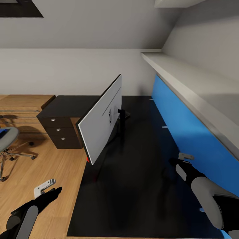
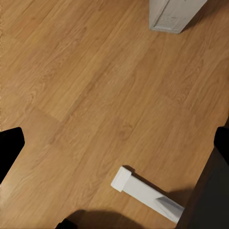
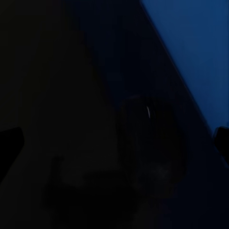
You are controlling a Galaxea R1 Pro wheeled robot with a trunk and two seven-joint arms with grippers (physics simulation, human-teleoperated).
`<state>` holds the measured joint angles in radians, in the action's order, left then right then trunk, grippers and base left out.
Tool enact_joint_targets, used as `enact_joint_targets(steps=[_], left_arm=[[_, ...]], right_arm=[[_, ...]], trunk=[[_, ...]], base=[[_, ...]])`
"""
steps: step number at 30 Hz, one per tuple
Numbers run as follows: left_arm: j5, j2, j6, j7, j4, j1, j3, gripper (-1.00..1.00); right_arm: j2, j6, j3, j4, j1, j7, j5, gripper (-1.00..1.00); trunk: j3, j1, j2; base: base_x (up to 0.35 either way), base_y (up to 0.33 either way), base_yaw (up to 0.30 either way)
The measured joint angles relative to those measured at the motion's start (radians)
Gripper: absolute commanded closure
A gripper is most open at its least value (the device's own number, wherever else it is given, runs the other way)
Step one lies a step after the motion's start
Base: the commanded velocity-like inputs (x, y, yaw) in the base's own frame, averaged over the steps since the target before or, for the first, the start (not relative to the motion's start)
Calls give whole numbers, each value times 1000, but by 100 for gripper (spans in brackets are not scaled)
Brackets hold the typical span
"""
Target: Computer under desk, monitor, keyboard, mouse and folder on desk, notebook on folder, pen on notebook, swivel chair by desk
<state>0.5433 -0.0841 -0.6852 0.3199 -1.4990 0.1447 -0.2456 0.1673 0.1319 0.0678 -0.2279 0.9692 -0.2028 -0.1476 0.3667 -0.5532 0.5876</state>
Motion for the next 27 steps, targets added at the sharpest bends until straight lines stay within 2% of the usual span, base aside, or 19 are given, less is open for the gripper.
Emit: enact_joint_targets(steps=[17,27], left_arm=[[0,0,0,0,0,0,0,-100],[0,0,0,0,0,0,0,-100]], right_arm=[[4,0,0,-2,0,-1,0,-100],[4,0,0,0,0,0,0,-100]], trunk=[[19,0,0],[20,0,0]], base=[[0,0,52],[0,0,-117]])
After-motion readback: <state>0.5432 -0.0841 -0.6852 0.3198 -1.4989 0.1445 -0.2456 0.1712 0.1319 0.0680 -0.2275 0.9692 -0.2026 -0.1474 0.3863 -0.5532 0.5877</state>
